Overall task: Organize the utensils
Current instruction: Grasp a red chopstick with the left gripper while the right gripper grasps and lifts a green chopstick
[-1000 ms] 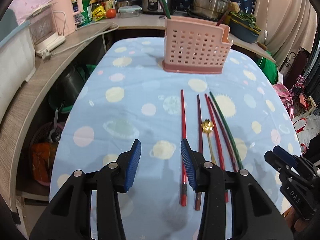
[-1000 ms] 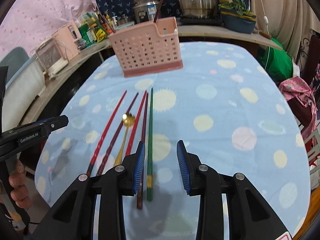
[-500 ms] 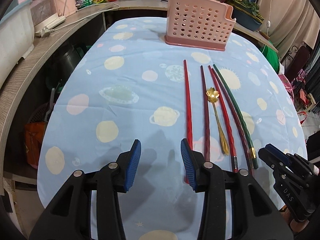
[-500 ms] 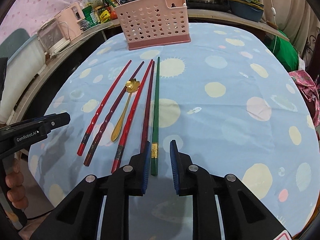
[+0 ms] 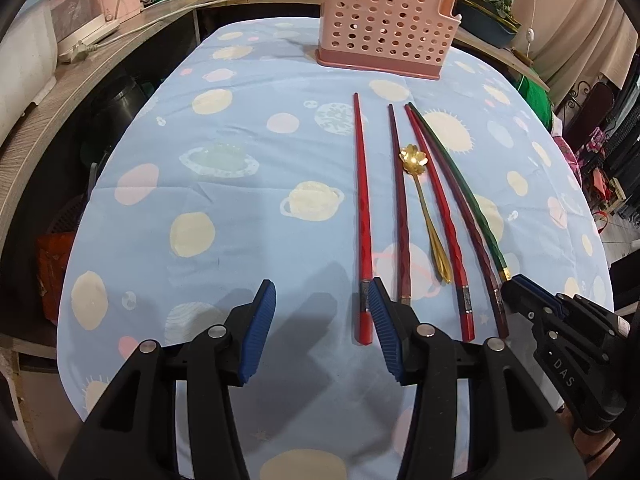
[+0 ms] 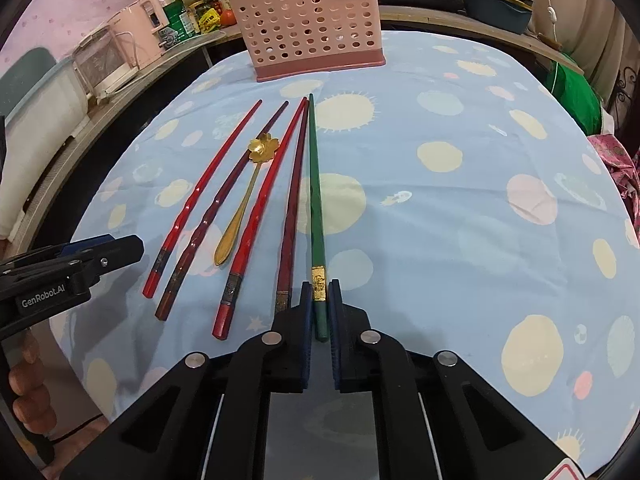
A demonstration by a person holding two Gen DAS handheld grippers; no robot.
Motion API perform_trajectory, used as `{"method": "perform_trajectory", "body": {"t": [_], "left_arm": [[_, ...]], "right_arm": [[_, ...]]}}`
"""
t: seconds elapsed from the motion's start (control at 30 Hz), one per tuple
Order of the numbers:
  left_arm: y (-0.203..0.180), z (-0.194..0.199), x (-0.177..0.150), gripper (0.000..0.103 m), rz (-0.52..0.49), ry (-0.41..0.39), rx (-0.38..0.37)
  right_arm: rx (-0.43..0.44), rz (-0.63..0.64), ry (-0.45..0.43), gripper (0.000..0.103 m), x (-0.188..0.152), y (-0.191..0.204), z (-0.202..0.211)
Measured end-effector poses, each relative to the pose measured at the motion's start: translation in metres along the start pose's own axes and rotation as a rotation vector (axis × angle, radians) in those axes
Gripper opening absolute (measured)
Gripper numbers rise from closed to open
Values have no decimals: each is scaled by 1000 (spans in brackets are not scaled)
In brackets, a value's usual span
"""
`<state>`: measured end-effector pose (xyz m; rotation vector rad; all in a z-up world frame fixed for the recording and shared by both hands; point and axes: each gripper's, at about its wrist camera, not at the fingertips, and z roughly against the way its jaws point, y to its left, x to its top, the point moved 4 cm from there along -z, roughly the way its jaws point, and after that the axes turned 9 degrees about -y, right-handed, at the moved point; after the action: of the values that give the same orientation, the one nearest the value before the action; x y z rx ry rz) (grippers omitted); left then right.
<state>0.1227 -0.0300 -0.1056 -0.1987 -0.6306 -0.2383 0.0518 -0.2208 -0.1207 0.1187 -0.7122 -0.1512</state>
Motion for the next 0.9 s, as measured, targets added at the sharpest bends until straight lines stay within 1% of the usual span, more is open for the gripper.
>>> {"method": "perform_trajectory", "body": {"t": [0.23,0.4,0.53,0.63,0.67,0.73,0.77,0.9], "left_arm": [[-9,-3,-6,46,-21,10,-18],[-10,-10,-11,45,-29,34,-20],[-10,-12,-13,37,-37,37,-17],[-12,-11,-14,22,-46,37,-20],[-13,-11,-14,19,-50,38,-22],[-14,-11,-15,9,-53,42,-34],[-14,-12,-14,7,-54,42,-37],[-15,-11,-14,7,-45,44,-55]], "right_arm": [[1,-2,-2,7,0,0,0],[1,-1,-2,7,0,0,0],[1,-1,-2,7,-1,0,0],[1,-1,-2,7,-1,0,0],[1,-1,-2,7,-1,0,0],[0,-1,-2,7,-1,0,0],[0,-1,-2,7,-1,0,0],[-4,-3,-3,7,-2,0,0]]}}
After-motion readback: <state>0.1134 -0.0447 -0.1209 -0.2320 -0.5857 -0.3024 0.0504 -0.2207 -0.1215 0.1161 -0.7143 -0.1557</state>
